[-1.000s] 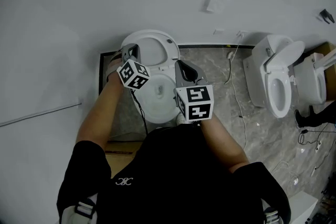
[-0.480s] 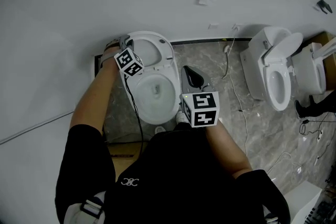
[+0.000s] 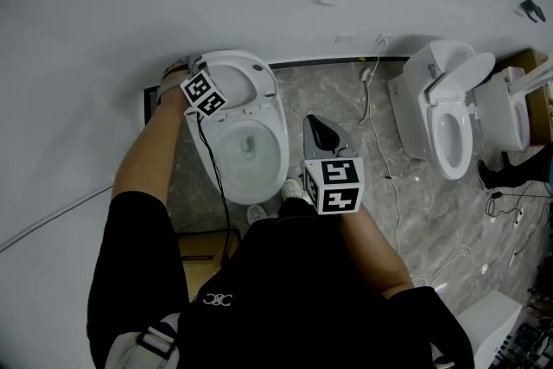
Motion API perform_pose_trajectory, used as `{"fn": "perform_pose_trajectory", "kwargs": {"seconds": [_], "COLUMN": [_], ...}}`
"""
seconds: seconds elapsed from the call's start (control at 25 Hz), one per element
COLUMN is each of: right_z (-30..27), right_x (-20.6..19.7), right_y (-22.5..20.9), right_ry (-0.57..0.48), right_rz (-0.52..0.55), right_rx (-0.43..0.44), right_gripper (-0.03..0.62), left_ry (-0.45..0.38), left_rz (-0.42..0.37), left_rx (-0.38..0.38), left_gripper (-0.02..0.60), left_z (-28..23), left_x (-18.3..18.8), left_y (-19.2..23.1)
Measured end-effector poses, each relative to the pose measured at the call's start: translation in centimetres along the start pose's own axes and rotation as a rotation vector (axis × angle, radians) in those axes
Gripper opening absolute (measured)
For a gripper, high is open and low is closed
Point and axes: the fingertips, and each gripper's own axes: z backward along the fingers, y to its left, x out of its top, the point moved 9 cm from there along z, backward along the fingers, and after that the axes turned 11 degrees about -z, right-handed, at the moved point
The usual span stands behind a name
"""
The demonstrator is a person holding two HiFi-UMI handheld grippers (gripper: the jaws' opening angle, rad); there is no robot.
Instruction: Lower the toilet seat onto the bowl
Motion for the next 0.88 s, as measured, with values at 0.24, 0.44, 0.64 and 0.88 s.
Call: {"fn": "perform_pose_trajectory", "kwargs": {"seconds": [0.24, 0.44, 0.64, 0.88], "right_z": [-0.9, -1.0, -0.6, 0.4], "right_x": [-0.4, -0.2, -0.2, -1.1], "right_y": [0.1, 0.1, 0.5, 1.7], "right_ry": [0.025, 0.033, 0.015, 0.004], "right_rz": [0.004, -0.004, -0.008, -0.004], "right_rx": [-0.010, -0.017, -0.022, -0.011], "right_gripper": [0.009, 0.009, 0.009, 0.009], "left_ry": [-0.003, -0.010, -0.032, -0.043], "left_rz": [-0.001, 0.007, -0.020, -0.021], "left_rx": [-0.006, -0.001, -0.059, -0.092], "left_gripper": [0.082, 0.050, 0.048, 0.046], "left_z": [-1.4, -1.2, -0.2, 2.1], "left_x": [0.1, 0.0, -0.1, -0.1], "left_y": [-0.1, 0.2, 0.0, -1.6]}}
